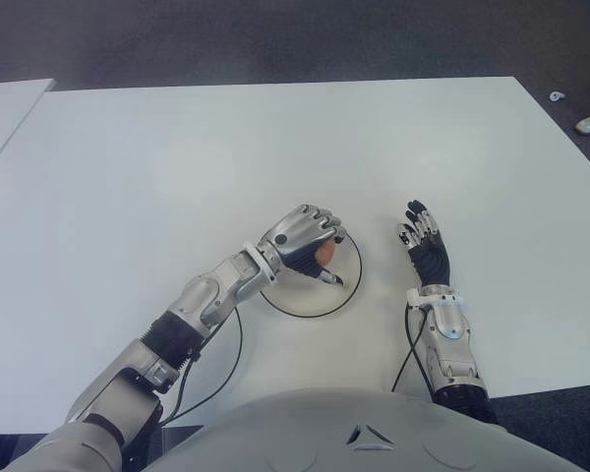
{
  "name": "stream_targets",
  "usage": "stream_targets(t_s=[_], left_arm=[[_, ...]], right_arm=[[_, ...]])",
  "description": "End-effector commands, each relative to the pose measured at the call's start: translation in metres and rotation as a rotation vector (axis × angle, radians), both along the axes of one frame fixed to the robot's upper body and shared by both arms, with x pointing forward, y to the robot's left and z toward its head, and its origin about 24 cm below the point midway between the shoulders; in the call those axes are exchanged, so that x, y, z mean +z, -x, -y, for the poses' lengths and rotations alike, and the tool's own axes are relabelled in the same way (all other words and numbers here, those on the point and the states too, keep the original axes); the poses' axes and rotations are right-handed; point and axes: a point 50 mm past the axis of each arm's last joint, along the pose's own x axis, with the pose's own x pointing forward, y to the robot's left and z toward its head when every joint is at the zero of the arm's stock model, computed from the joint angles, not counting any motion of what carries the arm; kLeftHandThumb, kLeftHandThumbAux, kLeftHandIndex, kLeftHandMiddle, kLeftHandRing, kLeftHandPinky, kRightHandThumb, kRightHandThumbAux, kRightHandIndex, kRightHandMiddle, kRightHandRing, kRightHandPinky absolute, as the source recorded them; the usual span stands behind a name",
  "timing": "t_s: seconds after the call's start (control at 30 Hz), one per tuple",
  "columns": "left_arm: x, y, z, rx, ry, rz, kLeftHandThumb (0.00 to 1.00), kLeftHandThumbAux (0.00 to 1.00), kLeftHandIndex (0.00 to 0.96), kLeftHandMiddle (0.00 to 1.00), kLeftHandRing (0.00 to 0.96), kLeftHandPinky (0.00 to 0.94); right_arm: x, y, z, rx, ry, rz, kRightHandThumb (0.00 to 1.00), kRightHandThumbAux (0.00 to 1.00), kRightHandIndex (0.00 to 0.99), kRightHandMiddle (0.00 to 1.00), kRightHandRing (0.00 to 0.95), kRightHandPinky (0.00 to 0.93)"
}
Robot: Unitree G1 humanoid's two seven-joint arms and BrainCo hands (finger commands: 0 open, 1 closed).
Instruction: Put the apples into the plate.
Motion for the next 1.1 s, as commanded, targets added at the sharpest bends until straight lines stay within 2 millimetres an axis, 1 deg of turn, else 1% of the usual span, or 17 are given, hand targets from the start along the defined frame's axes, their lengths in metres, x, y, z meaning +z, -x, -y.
stream_targets(t_s=[0.03,0.43,0.6,1.03,1.1], left_arm=[[-0.006,0.001,0.002,0.004,-0.017,-0.043,0.751,0.688,0.446,0.815,0.833,0.816],[-0.022,0.003,0.003,0.010,-0.011,-0.113,0.750,0.688,0.446,0.804,0.825,0.808],[-0.033,0.000,0.001,0.020,-0.021,-0.137,0.750,0.687,0.446,0.808,0.826,0.812],[-0.037,-0.001,0.000,0.039,0.001,-0.169,0.750,0.687,0.446,0.808,0.821,0.808],[-0.037,-0.001,0.000,0.036,0.007,-0.178,0.750,0.687,0.446,0.798,0.807,0.782]], right_arm=[[-0.038,0.030,0.000,-0.018,-0.051,-0.218,0.109,0.601,0.018,0.094,0.027,0.000],[-0.036,0.032,-0.001,0.004,-0.065,-0.212,0.091,0.597,0.012,0.094,0.030,0.000],[-0.037,0.033,0.002,0.000,-0.064,-0.210,0.091,0.588,0.017,0.098,0.034,0.000],[-0.037,0.034,0.006,0.004,-0.074,-0.211,0.109,0.570,0.012,0.097,0.032,0.000],[-0.038,0.034,0.006,0.004,-0.073,-0.213,0.111,0.572,0.012,0.096,0.031,0.000]])
